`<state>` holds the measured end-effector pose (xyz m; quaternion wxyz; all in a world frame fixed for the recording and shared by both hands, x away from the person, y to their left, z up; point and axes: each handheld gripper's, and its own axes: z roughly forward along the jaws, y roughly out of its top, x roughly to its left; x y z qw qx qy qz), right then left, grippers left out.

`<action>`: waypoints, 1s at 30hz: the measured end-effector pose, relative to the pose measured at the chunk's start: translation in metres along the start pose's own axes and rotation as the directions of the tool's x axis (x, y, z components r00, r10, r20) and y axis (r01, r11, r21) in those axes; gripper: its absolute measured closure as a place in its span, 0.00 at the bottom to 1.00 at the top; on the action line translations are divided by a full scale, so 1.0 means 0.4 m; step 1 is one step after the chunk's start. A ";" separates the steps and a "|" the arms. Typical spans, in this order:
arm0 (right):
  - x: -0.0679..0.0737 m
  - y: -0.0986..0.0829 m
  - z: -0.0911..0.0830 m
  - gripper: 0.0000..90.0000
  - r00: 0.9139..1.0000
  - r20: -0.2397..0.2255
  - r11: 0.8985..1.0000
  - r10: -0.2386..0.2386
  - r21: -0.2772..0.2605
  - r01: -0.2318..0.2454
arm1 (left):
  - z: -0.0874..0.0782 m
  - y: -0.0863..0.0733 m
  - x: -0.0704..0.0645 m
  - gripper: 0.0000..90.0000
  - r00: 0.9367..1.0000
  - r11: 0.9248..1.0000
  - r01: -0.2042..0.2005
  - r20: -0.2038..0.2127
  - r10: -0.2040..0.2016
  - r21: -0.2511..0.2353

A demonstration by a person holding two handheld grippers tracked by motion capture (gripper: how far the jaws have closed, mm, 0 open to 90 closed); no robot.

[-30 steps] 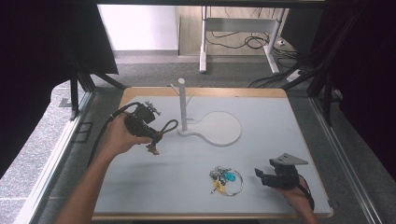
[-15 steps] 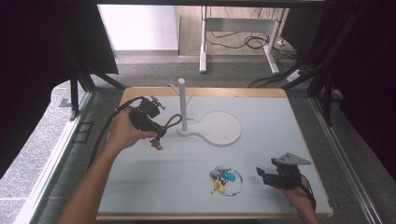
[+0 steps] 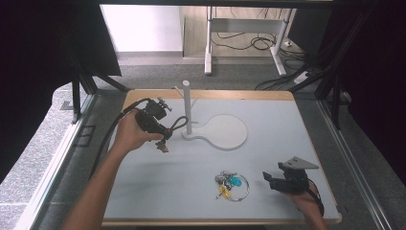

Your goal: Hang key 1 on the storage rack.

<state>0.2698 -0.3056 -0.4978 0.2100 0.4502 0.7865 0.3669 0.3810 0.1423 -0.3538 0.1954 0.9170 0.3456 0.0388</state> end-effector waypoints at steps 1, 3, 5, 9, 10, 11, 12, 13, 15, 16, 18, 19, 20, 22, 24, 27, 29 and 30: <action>0.001 0.000 0.001 0.30 1.000 0.000 1.000 -0.001 0.001 0.001 | 0.003 0.003 0.001 0.74 1.000 1.000 0.003 0.005 -0.003 -0.002; 0.001 -0.001 0.002 0.30 1.000 0.000 1.000 -0.002 0.003 0.002 | 0.005 0.006 0.001 0.74 1.000 1.000 0.002 0.007 -0.002 -0.003; 0.003 -0.001 0.003 0.30 1.000 0.002 1.000 0.000 0.006 0.000 | 0.010 0.009 0.000 0.74 1.000 1.000 0.003 0.011 -0.003 -0.002; 0.004 -0.003 0.008 0.30 1.000 0.005 1.000 -0.005 0.015 0.004 | 0.020 0.012 -0.003 0.74 1.000 1.000 -0.007 0.009 0.007 0.012; 0.006 -0.004 0.011 0.30 1.000 0.006 1.000 -0.007 0.019 0.007 | 0.029 0.013 -0.008 0.74 1.000 1.000 -0.013 0.000 0.013 0.027; 0.008 -0.005 0.014 0.30 1.000 0.006 1.000 -0.009 0.026 0.009 | 0.034 0.014 -0.009 0.74 1.000 0.999 -0.022 -0.007 0.023 0.037; 0.008 -0.005 0.014 0.30 1.000 0.006 1.000 -0.009 0.026 0.009 | 0.034 0.014 -0.009 0.74 1.000 0.999 -0.022 -0.007 0.023 0.037; 0.012 -0.006 0.019 0.30 1.000 0.007 0.999 -0.013 0.034 0.013 | 0.041 0.014 -0.012 0.74 1.000 0.999 -0.027 -0.013 0.027 0.048; 0.029 -0.012 0.040 0.30 0.999 0.000 0.997 -0.038 0.073 0.037 | 0.054 0.015 -0.017 0.73 0.999 0.997 -0.038 -0.029 0.040 0.072; 0.029 -0.012 0.040 0.30 0.999 0.000 0.997 -0.038 0.073 0.037 | 0.061 0.014 -0.017 0.73 0.998 0.996 -0.047 -0.030 0.049 0.078; 0.040 -0.015 0.049 0.30 0.999 0.002 0.996 -0.053 0.070 0.053 | 0.076 0.010 -0.018 0.73 0.999 0.996 -0.046 -0.014 0.048 0.079; 0.040 -0.013 0.050 0.30 0.999 -0.004 0.996 -0.050 0.078 0.050 | 0.089 0.007 -0.016 0.73 0.999 0.995 -0.040 -0.011 0.041 0.088; 0.040 -0.013 0.050 0.30 0.999 -0.004 0.996 -0.050 0.078 0.050 | 0.089 0.007 -0.016 0.73 0.999 0.995 -0.040 -0.011 0.041 0.088; 0.036 -0.013 0.049 0.30 0.999 -0.008 0.996 -0.040 0.082 0.041 | 0.095 0.004 -0.013 0.73 1.000 0.997 -0.026 -0.004 0.027 0.079; 0.036 -0.013 0.048 0.30 0.999 -0.007 0.996 -0.041 0.083 0.041 | 0.085 0.005 -0.006 0.74 1.000 0.998 -0.018 0.005 0.018 0.066; 0.037 -0.012 0.047 0.30 0.999 -0.007 0.996 -0.045 0.079 0.046 | 0.074 0.006 -0.003 0.74 1.000 0.999 -0.009 0.009 0.008 0.053; 0.038 -0.010 0.045 0.30 0.999 -0.010 0.996 -0.045 0.073 0.045 | 0.058 0.006 0.002 0.74 1.000 0.999 0.008 0.016 -0.008 0.035; 0.038 -0.010 0.045 0.30 0.999 -0.010 0.996 -0.045 0.073 0.045 | 0.058 0.006 0.002 0.74 1.000 0.999 0.008 0.016 -0.008 0.035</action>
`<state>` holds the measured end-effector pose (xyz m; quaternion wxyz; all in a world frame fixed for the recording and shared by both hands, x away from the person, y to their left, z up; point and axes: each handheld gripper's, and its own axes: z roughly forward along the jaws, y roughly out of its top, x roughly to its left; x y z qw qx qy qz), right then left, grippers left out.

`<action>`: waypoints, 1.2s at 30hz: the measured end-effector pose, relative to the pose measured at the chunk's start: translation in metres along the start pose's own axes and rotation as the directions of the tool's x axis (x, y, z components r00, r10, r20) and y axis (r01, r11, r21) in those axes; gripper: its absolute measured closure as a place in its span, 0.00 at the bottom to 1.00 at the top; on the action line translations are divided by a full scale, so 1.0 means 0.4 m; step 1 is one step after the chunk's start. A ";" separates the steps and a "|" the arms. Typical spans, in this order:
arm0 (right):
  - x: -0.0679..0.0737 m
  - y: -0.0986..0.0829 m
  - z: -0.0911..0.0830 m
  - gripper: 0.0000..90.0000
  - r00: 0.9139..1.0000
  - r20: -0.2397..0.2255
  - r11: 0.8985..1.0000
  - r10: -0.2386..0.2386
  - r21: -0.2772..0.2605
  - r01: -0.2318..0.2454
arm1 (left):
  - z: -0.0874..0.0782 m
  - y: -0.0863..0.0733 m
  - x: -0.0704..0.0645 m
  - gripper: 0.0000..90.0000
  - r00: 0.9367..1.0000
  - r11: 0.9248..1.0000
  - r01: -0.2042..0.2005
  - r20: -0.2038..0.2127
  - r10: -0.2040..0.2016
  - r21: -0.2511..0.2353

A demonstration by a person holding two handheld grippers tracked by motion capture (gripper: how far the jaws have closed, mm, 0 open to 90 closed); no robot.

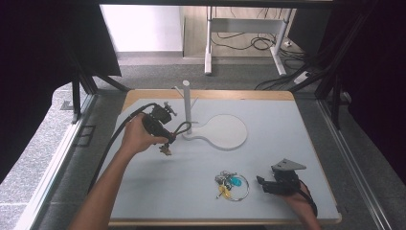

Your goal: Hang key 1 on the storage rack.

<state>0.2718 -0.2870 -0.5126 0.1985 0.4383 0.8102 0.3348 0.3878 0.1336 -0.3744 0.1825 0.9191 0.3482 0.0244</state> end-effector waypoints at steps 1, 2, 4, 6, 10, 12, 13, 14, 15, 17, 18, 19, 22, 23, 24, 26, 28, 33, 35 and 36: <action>0.000 0.002 -0.003 0.30 1.000 -0.002 1.000 0.000 -0.010 0.000 | -0.008 0.001 0.002 0.74 1.000 1.000 -0.003 -0.015 0.003 -0.002; 0.000 0.002 -0.003 0.30 1.000 -0.002 1.000 0.000 -0.010 0.000 | -0.008 0.001 0.002 0.74 1.000 1.000 -0.003 -0.015 0.003 -0.002; -0.002 0.004 -0.008 0.30 1.000 -0.003 1.000 0.003 -0.020 -0.003 | -0.014 0.005 -0.001 0.74 1.000 1.000 0.002 -0.013 -0.002 -0.007; -0.005 0.005 -0.012 0.30 1.000 -0.001 1.000 0.006 -0.030 -0.006 | -0.018 0.012 -0.004 0.74 1.000 1.000 -0.007 -0.021 0.007 -0.007; -0.008 0.005 -0.016 0.30 1.000 0.001 0.999 0.014 -0.038 -0.014 | -0.020 0.028 -0.013 0.74 1.000 1.000 -0.019 -0.023 0.019 -0.013; -0.009 0.005 -0.018 0.30 1.000 0.002 0.999 0.015 -0.042 -0.015 | -0.020 0.034 -0.016 0.74 0.999 1.000 -0.022 -0.023 0.022 -0.012; -0.010 0.006 -0.019 0.30 1.000 0.003 0.999 0.016 -0.045 -0.015 | -0.020 0.039 -0.018 0.74 0.999 1.000 -0.024 -0.022 0.024 -0.012; -0.011 0.006 -0.020 0.30 1.000 0.004 0.999 0.016 -0.046 -0.016 | -0.020 0.042 -0.020 0.74 0.999 1.000 -0.023 -0.023 0.023 -0.010; -0.011 0.006 -0.021 0.30 1.000 0.003 0.999 0.015 -0.047 -0.015 | -0.020 0.045 -0.019 0.74 0.999 0.999 -0.032 -0.023 0.031 -0.009; -0.013 0.006 -0.022 0.30 1.000 0.004 0.999 0.017 -0.048 -0.017 | -0.021 0.049 -0.021 0.74 0.999 1.000 -0.025 -0.022 0.024 -0.015; -0.013 0.006 -0.022 0.30 1.000 0.004 0.999 0.017 -0.048 -0.017 | -0.023 0.052 -0.019 0.74 0.999 0.999 -0.029 -0.022 0.029 -0.017; -0.013 0.006 -0.022 0.30 1.000 0.005 0.999 0.019 -0.050 -0.019 | -0.024 0.053 -0.019 0.74 1.000 1.000 -0.021 -0.024 0.020 -0.018; -0.015 0.006 -0.025 0.30 1.000 0.006 0.998 0.023 -0.053 -0.023 | -0.028 0.056 -0.004 0.74 0.999 1.000 -0.010 -0.032 0.009 -0.029; -0.015 0.006 -0.025 0.30 1.000 0.006 0.998 0.023 -0.053 -0.023 | -0.028 0.056 -0.004 0.74 0.999 1.000 -0.010 -0.032 0.009 -0.029; -0.015 0.006 -0.026 0.30 1.000 0.006 0.998 0.024 -0.053 -0.024 | -0.029 0.057 -0.001 0.74 0.999 1.000 -0.001 -0.034 0.000 -0.030; -0.015 0.006 -0.026 0.30 1.000 0.006 0.998 0.024 -0.054 -0.024 | -0.032 0.057 0.009 0.74 0.999 0.999 0.007 -0.033 -0.008 -0.034; -0.015 0.006 -0.026 0.30 1.000 0.007 0.998 0.023 -0.055 -0.023 | -0.039 0.058 0.022 0.74 0.999 0.999 0.016 -0.035 -0.018 -0.043; -0.017 0.008 -0.028 0.30 1.000 0.004 0.998 0.029 -0.062 -0.029 | -0.060 0.064 0.060 0.74 0.998 0.996 0.060 -0.026 -0.062 -0.071; -0.017 0.008 -0.028 0.30 0.999 0.003 0.998 0.035 -0.061 -0.034 | -0.063 0.065 0.067 0.74 0.997 0.995 0.063 -0.029 -0.065 -0.072; -0.017 0.008 -0.029 0.30 0.999 0.004 0.997 0.036 -0.061 -0.036 | -0.066 0.066 0.073 0.74 0.997 0.995 0.069 -0.026 -0.071 -0.076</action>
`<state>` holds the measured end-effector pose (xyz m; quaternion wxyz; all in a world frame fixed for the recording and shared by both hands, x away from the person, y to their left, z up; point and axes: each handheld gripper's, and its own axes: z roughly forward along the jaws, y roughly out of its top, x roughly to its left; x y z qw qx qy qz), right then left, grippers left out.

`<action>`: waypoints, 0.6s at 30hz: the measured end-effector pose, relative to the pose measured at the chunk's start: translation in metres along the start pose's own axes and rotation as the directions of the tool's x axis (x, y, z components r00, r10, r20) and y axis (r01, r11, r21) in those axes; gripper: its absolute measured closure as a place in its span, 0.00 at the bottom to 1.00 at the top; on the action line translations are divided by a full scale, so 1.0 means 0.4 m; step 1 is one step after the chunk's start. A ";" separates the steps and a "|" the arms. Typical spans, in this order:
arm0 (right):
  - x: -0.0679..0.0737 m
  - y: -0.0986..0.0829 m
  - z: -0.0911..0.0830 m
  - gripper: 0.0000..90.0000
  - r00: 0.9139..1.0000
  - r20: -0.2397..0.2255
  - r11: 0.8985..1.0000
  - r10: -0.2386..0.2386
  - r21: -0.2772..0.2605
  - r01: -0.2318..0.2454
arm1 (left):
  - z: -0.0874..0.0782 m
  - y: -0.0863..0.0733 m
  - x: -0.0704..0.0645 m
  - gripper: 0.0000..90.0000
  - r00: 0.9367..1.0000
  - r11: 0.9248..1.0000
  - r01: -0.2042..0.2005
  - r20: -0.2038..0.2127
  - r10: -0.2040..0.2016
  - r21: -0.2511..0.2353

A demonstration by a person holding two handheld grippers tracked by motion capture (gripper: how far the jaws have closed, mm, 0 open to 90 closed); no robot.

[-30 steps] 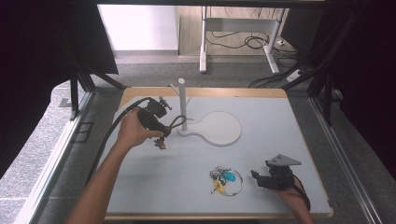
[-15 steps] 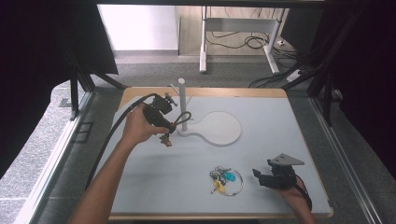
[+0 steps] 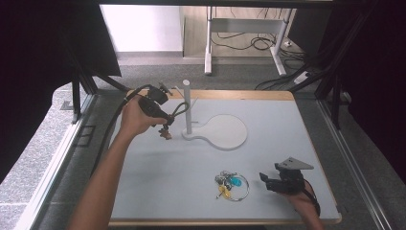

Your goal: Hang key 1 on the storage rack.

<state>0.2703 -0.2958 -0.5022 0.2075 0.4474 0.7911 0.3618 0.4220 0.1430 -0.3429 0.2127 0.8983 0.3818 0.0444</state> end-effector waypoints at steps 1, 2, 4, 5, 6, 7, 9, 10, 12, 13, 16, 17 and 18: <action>-0.001 0.000 0.000 0.30 1.000 0.001 1.000 -0.001 -0.002 0.001 | -0.006 0.001 0.013 0.74 1.000 1.000 0.010 0.002 -0.010 -0.006; -0.001 0.000 0.000 0.30 1.000 0.001 1.000 -0.001 -0.002 0.001 | -0.006 0.001 0.013 0.74 1.000 1.000 0.010 0.002 -0.010 -0.006; -0.001 0.000 0.000 0.30 1.000 -0.003 1.000 0.001 -0.004 -0.001 | -0.014 0.000 0.030 0.74 0.999 0.999 0.029 0.016 -0.029 -0.018; -0.001 0.000 0.000 0.30 1.000 -0.003 1.000 0.001 -0.004 -0.001 | -0.014 0.000 0.030 0.74 0.999 0.999 0.029 0.016 -0.029 -0.018; -0.001 0.000 0.000 0.30 1.000 -0.004 1.000 0.001 -0.004 -0.001 | -0.017 -0.001 0.036 0.74 0.999 0.999 0.029 0.016 -0.029 -0.016; 0.000 0.000 0.001 0.30 1.000 -0.004 1.000 0.001 -0.004 -0.001 | -0.025 -0.002 0.045 0.74 0.999 0.999 0.038 0.020 -0.038 -0.025; 0.000 0.001 0.000 0.30 1.000 -0.006 1.000 0.001 -0.004 -0.001 | -0.030 -0.003 0.048 0.74 0.999 0.999 0.042 0.024 -0.042 -0.031; 0.000 0.001 0.000 0.30 1.000 -0.006 1.000 0.002 -0.005 -0.002 | -0.035 -0.004 0.051 0.74 0.999 0.998 0.043 0.026 -0.042 -0.035; -0.001 0.001 0.000 0.30 1.000 -0.005 1.000 0.002 -0.006 -0.002 | -0.044 -0.004 0.054 0.74 0.999 0.998 0.045 0.027 -0.044 -0.042; -0.001 0.001 0.000 0.30 1.000 -0.006 1.000 0.004 -0.006 -0.004 | -0.049 -0.004 0.056 0.74 0.999 0.998 0.045 0.027 -0.043 -0.047; -0.001 0.001 -0.001 0.30 1.000 -0.005 1.000 0.004 -0.008 -0.004 | -0.059 -0.002 0.058 0.74 0.998 0.997 0.050 0.027 -0.048 -0.062; -0.001 0.002 -0.001 0.30 1.000 -0.006 1.000 0.004 -0.008 -0.004 | -0.060 -0.001 0.060 0.74 0.999 0.997 0.049 0.026 -0.048 -0.063; 0.000 0.002 -0.002 0.30 1.000 -0.006 1.000 0.004 -0.009 -0.004 | -0.061 0.000 0.062 0.74 0.998 0.996 0.052 0.028 -0.050 -0.066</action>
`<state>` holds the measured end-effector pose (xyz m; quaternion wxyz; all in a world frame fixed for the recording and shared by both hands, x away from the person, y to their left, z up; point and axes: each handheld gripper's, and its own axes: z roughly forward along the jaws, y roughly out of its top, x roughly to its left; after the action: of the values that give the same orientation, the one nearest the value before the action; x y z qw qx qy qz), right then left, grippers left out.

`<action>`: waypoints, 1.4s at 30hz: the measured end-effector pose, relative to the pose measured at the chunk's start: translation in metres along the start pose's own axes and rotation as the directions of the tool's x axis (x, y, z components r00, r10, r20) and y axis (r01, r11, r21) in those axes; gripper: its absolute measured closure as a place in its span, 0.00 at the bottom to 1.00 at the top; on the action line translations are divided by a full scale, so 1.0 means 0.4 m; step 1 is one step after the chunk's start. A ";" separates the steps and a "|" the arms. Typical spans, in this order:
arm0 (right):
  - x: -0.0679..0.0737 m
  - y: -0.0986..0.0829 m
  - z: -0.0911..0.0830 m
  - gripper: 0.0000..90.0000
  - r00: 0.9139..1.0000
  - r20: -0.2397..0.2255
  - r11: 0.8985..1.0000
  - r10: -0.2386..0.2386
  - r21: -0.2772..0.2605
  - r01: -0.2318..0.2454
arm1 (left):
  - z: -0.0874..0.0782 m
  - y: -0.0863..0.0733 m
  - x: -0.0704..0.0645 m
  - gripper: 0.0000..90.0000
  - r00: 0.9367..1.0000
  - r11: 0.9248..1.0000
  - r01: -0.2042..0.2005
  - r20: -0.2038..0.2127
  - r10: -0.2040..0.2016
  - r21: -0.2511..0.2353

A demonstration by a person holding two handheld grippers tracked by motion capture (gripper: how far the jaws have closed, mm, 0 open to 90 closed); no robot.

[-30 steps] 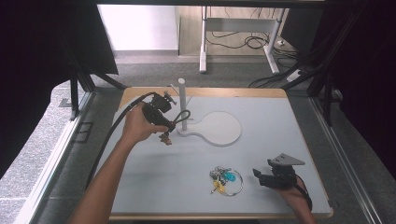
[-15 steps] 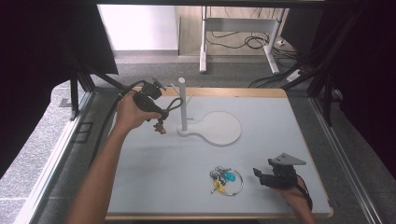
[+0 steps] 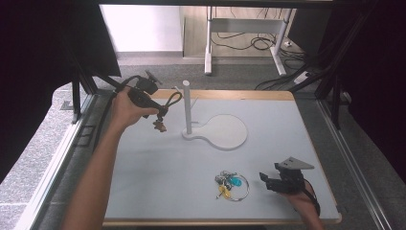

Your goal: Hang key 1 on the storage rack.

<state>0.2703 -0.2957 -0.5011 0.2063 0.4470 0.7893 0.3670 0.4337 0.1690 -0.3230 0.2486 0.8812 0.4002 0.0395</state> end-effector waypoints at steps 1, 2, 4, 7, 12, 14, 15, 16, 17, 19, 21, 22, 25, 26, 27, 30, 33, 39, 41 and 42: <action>0.001 0.000 0.000 0.30 1.000 -0.002 1.000 0.001 -0.001 -0.001 | -0.001 0.002 0.003 0.74 1.000 1.000 0.003 0.001 -0.003 -0.003; 0.001 0.000 0.000 0.30 1.000 -0.002 1.000 0.002 -0.001 -0.002 | -0.002 0.004 0.007 0.74 1.000 1.000 0.009 0.004 -0.009 -0.012; 0.002 0.000 0.000 0.30 1.000 -0.003 1.000 0.003 0.000 -0.003 | -0.005 0.008 0.017 0.74 1.000 0.999 0.022 0.012 -0.021 -0.025; 0.001 0.000 0.000 0.30 1.000 -0.004 1.000 0.004 0.000 -0.004 | -0.005 0.011 0.032 0.74 0.999 0.999 0.041 0.015 -0.040 -0.036; -0.002 -0.001 -0.003 0.30 1.000 -0.005 1.000 0.013 -0.001 -0.013 | -0.005 0.018 0.057 0.74 0.998 0.996 0.065 0.028 -0.064 -0.055; -0.004 -0.002 -0.002 0.30 1.000 -0.004 1.000 0.014 0.002 -0.014 | -0.003 0.022 0.063 0.74 0.997 0.996 0.068 0.031 -0.066 -0.057; -0.004 -0.002 -0.002 0.30 1.000 -0.004 1.000 0.014 0.002 -0.014 | -0.002 0.024 0.065 0.74 0.997 0.996 0.069 0.032 -0.067 -0.055; -0.005 -0.003 -0.001 0.30 1.000 -0.005 1.000 0.013 0.002 -0.013 | 0.002 0.027 0.066 0.74 0.997 0.996 0.068 0.033 -0.067 -0.051; -0.004 -0.003 0.000 0.30 1.000 -0.005 1.000 0.014 0.005 -0.014 | 0.008 0.029 0.066 0.74 0.997 0.996 0.070 0.034 -0.069 -0.046; -0.004 -0.003 0.001 0.30 1.000 -0.005 1.000 0.015 0.009 -0.015 | 0.021 0.033 0.063 0.74 0.997 0.998 0.065 0.031 -0.064 -0.028; -0.003 -0.003 0.001 0.30 1.000 -0.006 1.000 0.014 0.007 -0.013 | 0.035 0.036 0.059 0.74 0.998 0.998 0.058 0.034 -0.058 -0.017; -0.003 -0.002 0.000 0.30 1.000 -0.004 1.000 0.014 0.006 -0.014 | 0.042 0.038 0.057 0.74 0.998 0.998 0.057 0.037 -0.057 -0.013; -0.003 -0.002 -0.002 0.30 1.000 -0.003 1.000 0.013 0.005 -0.013 | 0.054 0.039 0.052 0.74 0.998 0.999 0.054 0.045 -0.053 -0.009; -0.003 -0.002 -0.002 0.30 1.000 -0.003 1.000 0.013 0.005 -0.013 | 0.056 0.040 0.051 0.74 0.998 0.999 0.052 0.045 -0.052 -0.008; -0.003 -0.002 -0.002 0.30 1.000 -0.002 1.000 0.013 0.005 -0.013 | 0.058 0.041 0.052 0.74 0.997 0.998 0.055 0.047 -0.054 -0.008; -0.003 -0.002 -0.003 0.30 1.000 -0.002 1.000 0.014 0.004 -0.014 | 0.055 0.042 0.058 0.74 0.996 0.998 0.066 0.053 -0.065 -0.009; -0.003 -0.002 -0.004 0.30 1.000 -0.003 1.000 0.015 0.003 -0.015 | 0.053 0.042 0.070 0.74 0.995 0.997 0.073 0.071 -0.073 -0.002; -0.004 -0.005 -0.003 0.30 1.000 0.001 1.000 0.016 0.006 -0.016 | 0.058 0.044 0.092 0.74 0.993 0.997 0.073 0.094 -0.073 0.002; -0.004 -0.005 -0.003 0.30 1.000 0.003 1.000 0.016 0.006 -0.016 | 0.060 0.045 0.093 0.74 0.993 0.997 0.071 0.094 -0.071 0.001; -0.004 -0.006 -0.003 0.30 1.000 0.003 1.000 0.017 0.008 -0.017 | 0.062 0.045 0.094 0.74 0.993 0.998 0.069 0.095 -0.069 -0.001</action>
<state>0.2690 -0.2984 -0.5021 0.2026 0.4552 0.7865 0.3650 0.4784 0.1762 -0.3410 0.2706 0.8671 0.4181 -0.0099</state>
